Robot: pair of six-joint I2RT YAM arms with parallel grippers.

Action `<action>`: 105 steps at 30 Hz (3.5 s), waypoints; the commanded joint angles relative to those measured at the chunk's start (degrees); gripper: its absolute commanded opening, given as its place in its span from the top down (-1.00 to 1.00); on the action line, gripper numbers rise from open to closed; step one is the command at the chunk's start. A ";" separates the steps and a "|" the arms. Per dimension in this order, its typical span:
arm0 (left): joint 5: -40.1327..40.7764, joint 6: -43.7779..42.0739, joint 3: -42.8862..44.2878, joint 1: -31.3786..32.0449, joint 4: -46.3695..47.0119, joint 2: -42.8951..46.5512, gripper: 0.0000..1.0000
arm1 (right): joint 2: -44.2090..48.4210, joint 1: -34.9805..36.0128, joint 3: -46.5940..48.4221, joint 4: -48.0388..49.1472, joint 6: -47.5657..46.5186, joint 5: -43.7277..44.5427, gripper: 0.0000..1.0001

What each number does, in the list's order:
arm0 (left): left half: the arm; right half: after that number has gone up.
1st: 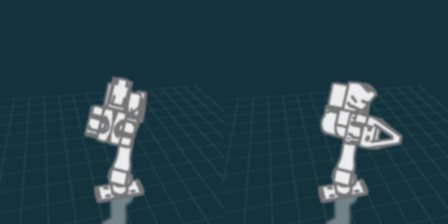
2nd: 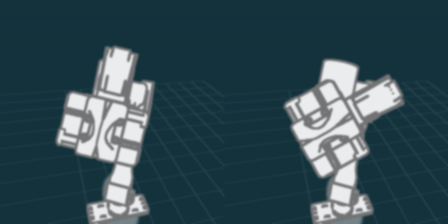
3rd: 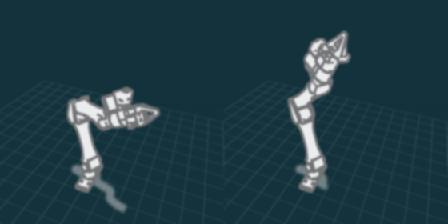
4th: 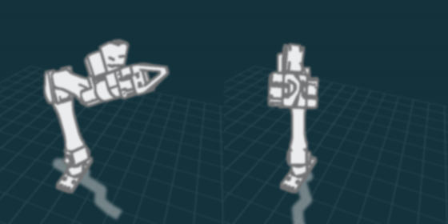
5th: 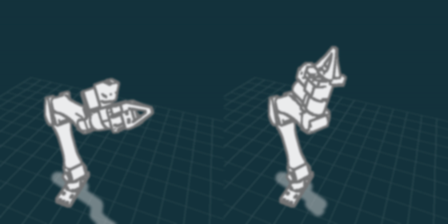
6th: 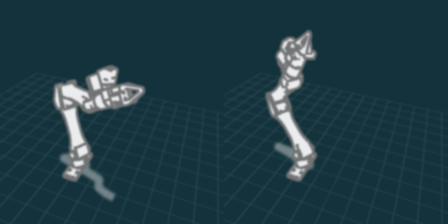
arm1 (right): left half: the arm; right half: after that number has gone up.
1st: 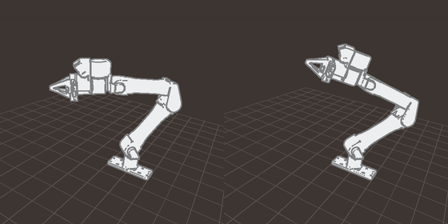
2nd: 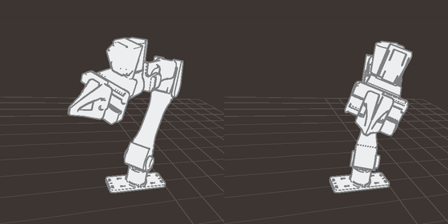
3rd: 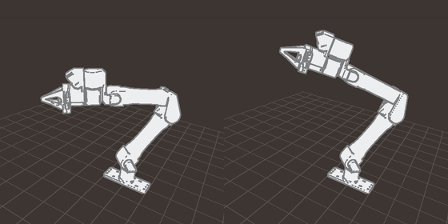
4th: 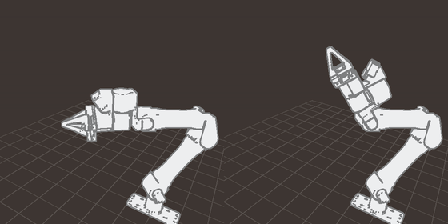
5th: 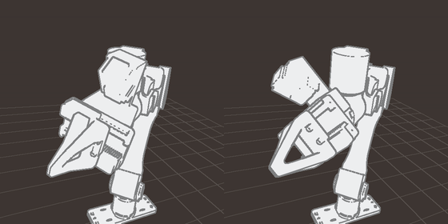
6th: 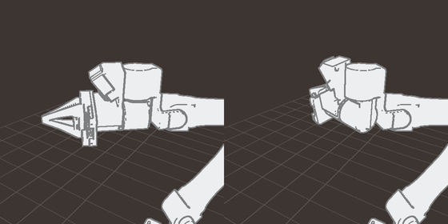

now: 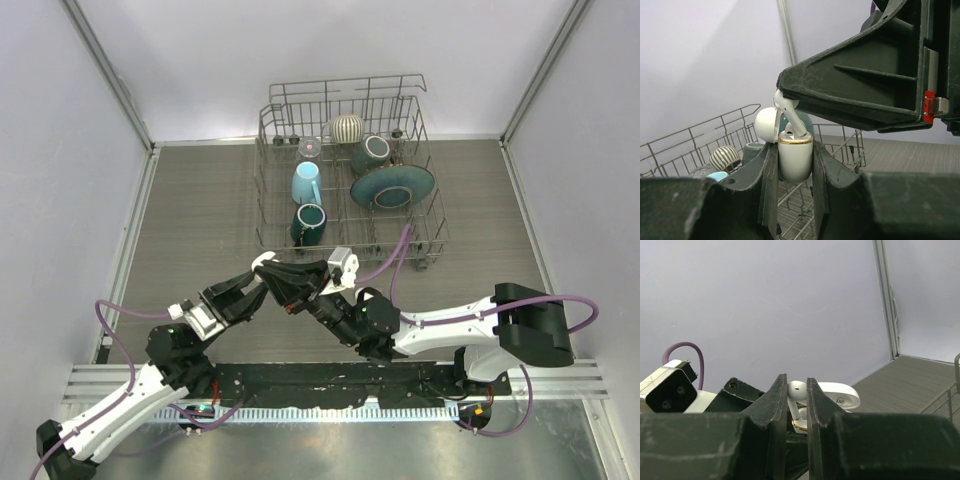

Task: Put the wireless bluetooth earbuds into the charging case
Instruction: Place the earbud in the charging case.

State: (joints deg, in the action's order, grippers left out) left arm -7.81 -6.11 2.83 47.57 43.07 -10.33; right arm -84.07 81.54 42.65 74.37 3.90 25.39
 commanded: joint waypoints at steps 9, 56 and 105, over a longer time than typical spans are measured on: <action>-1.77 2.68 -1.95 0.07 6.59 1.28 1.00 | -1.36 -0.06 2.43 18.71 -3.55 1.60 0.99; 5.44 8.92 -1.42 0.07 27.16 -6.64 0.99 | -2.85 0.20 -1.43 21.17 -5.57 -1.04 0.98; 2.98 6.64 -1.86 0.07 17.84 -4.09 1.00 | 1.81 0.55 1.55 21.08 -6.45 -2.27 0.99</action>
State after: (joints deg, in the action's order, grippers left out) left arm -6.44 1.28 1.04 47.83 57.04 -15.44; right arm -84.23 81.65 42.54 77.45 -1.83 23.86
